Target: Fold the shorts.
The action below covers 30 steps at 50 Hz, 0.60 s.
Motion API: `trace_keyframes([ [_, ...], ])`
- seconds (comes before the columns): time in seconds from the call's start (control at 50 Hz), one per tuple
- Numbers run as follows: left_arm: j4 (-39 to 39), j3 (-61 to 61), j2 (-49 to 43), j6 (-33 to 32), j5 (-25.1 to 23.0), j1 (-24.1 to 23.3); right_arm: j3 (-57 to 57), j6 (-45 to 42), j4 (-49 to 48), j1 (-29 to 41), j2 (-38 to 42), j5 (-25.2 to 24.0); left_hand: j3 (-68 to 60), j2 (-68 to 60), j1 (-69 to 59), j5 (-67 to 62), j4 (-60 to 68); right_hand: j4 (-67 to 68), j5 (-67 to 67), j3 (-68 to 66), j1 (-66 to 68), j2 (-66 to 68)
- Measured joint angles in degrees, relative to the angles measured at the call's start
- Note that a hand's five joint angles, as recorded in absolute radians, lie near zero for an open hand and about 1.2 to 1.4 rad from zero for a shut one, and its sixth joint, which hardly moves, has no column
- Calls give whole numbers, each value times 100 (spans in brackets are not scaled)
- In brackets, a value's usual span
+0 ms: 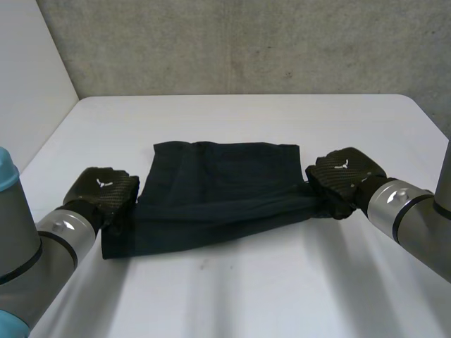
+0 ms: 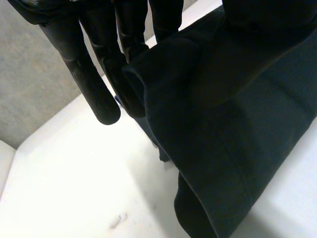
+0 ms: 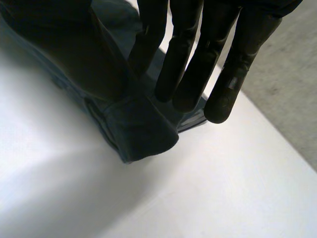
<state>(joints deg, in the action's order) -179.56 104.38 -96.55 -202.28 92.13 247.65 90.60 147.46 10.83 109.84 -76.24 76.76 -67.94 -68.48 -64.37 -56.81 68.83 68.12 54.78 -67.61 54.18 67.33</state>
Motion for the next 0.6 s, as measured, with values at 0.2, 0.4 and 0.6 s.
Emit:
trace_keyframes([
  [0.2,13,-163,-765,16,6,3,-311,330,476,156,695,-49,0,0,0,0,11,-1052,-677,1025,-531,-1016],
  [0.4,-1,-576,-1195,36,38,39,-311,1125,442,153,902,-97,-26,-11,0,0,12,-2695,-2244,2635,-1817,-2594],
  [0.6,0,-761,-1294,37,33,170,-44,1103,331,151,889,-96,-26,-11,0,0,12,-3220,-2835,3166,-2271,-3106],
])
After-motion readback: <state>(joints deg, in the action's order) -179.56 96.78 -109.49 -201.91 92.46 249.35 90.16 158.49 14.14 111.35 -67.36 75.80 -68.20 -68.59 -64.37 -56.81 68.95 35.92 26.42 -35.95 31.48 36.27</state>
